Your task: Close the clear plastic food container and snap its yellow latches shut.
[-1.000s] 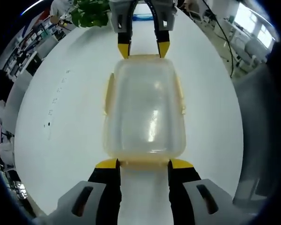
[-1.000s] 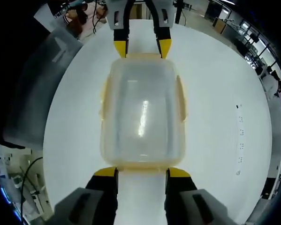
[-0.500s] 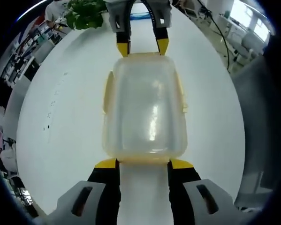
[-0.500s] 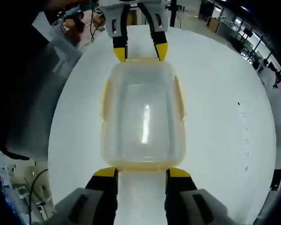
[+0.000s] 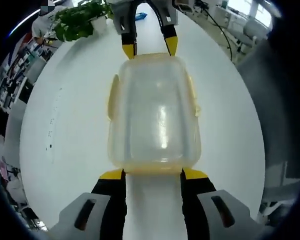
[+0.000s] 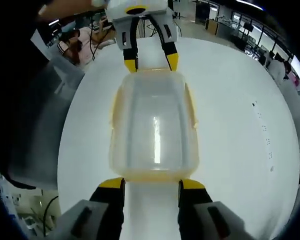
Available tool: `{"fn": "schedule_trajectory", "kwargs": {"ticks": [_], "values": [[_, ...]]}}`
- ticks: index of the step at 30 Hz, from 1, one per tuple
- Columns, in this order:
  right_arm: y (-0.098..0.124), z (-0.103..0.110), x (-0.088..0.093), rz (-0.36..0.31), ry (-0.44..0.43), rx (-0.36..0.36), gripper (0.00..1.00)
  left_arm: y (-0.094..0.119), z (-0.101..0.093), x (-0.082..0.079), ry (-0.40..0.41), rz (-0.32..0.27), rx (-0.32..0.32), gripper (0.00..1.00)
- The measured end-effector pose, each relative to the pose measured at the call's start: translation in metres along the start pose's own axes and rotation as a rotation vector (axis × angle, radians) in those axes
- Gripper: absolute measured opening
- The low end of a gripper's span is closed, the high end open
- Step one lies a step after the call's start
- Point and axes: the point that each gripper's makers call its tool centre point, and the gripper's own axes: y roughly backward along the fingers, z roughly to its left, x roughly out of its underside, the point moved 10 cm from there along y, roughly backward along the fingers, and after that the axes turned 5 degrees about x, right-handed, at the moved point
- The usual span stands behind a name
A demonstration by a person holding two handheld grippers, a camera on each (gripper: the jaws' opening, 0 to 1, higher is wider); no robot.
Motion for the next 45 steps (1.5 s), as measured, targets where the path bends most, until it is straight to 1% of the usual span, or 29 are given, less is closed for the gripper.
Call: {"fn": "schedule_trajectory", "kwargs": {"ticks": [1, 3, 5, 9, 11, 13, 15, 17, 19, 21, 23, 24, 26, 28, 29, 31, 34, 35, 37, 39, 45], "values": [[0.001, 0.0, 0.001, 0.003, 0.0, 0.001, 0.47, 0.0, -0.001, 0.002, 0.009, 0.005, -0.006, 0.42], [0.005, 0.0, 0.003, -0.002, -0.006, 0.001, 0.47, 0.004, 0.0, 0.008, 0.028, -0.02, -0.026, 0.42], [0.012, 0.0, 0.003, -0.032, -0.029, 0.004, 0.46, 0.01, 0.0, 0.011, 0.101, -0.081, -0.024, 0.45], [0.024, -0.002, 0.001, -0.087, -0.023, 0.04, 0.42, 0.03, 0.003, 0.007, 0.147, -0.193, -0.044, 0.44], [0.025, -0.002, -0.002, -0.122, -0.025, 0.057, 0.4, 0.036, 0.005, 0.002, 0.179, -0.264, -0.04, 0.42], [0.023, -0.001, -0.004, -0.14, -0.036, 0.054, 0.39, 0.039, 0.006, -0.003, 0.214, -0.317, -0.039, 0.42], [0.021, 0.001, -0.006, -0.145, -0.037, 0.063, 0.38, 0.038, 0.008, -0.005, 0.221, -0.329, -0.035, 0.39], [0.02, 0.003, -0.01, -0.152, -0.021, 0.07, 0.36, 0.035, 0.007, -0.008, 0.213, -0.326, -0.039, 0.35], [0.021, 0.004, -0.013, -0.149, -0.009, 0.075, 0.36, 0.032, 0.007, -0.01, 0.212, -0.324, -0.037, 0.37], [0.022, 0.003, -0.014, -0.148, 0.004, 0.08, 0.34, 0.028, 0.006, -0.013, 0.212, -0.326, -0.023, 0.37], [0.025, 0.002, -0.014, -0.142, 0.013, 0.094, 0.33, 0.025, 0.006, -0.013, 0.197, -0.305, -0.023, 0.37], [0.029, 0.0, -0.015, -0.158, 0.011, 0.108, 0.33, 0.025, 0.006, -0.014, 0.202, -0.308, -0.022, 0.37], [0.032, -0.001, -0.018, -0.181, 0.0, 0.113, 0.33, 0.024, 0.005, -0.017, 0.214, -0.332, -0.011, 0.37], [0.033, -0.002, -0.022, -0.194, -0.003, 0.113, 0.33, 0.022, 0.003, -0.024, 0.205, -0.337, -0.01, 0.39], [0.031, -0.001, -0.025, -0.193, 0.001, 0.11, 0.33, 0.02, 0.002, -0.027, 0.192, -0.335, -0.013, 0.39], [0.028, 0.0, -0.03, -0.19, 0.017, 0.11, 0.33, 0.018, 0.002, -0.032, 0.188, -0.337, -0.011, 0.39], [0.026, 0.0, -0.042, -0.194, 0.04, 0.114, 0.33, 0.014, 0.004, -0.037, 0.182, -0.341, -0.009, 0.37], [0.026, -0.001, -0.045, -0.197, 0.041, 0.117, 0.33, 0.013, 0.004, -0.039, 0.181, -0.346, -0.009, 0.37], [0.026, -0.002, -0.052, -0.215, 0.025, 0.102, 0.32, 0.011, 0.004, -0.041, 0.183, -0.361, 0.0, 0.37], [0.023, -0.002, -0.057, -0.214, 0.035, 0.099, 0.3, 0.01, 0.006, -0.044, 0.181, -0.367, 0.0, 0.37], [0.013, -0.002, -0.077, -0.223, 0.061, 0.081, 0.3, 0.008, 0.007, -0.056, 0.175, -0.393, 0.006, 0.37]]}}
